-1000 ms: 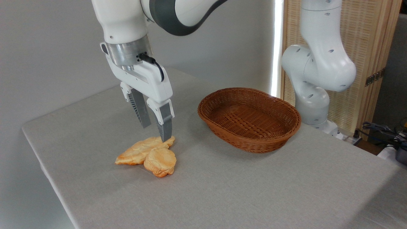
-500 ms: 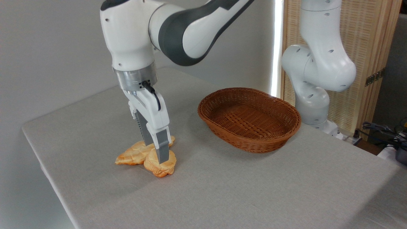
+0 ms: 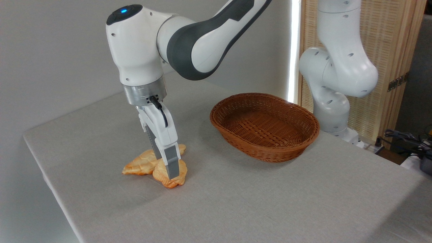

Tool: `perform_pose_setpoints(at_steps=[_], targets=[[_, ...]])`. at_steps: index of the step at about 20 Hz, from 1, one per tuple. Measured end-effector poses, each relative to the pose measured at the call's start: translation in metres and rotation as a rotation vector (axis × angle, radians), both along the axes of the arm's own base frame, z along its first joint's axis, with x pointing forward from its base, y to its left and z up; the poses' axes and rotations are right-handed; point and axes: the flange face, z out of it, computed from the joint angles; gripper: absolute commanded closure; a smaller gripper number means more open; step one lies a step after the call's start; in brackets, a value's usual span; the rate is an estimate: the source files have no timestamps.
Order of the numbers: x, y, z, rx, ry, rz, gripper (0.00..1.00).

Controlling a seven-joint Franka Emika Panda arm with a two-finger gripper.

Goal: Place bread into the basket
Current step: 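Close the gripper on the edge of the upper bread piece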

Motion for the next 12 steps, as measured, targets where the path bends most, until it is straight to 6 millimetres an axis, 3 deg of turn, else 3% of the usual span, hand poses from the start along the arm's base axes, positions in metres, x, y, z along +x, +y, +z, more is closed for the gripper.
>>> perform_pose_setpoints(at_steps=[12], targets=[[0.003, -0.003, -0.023, -0.016, 0.042, -0.013, 0.00]])
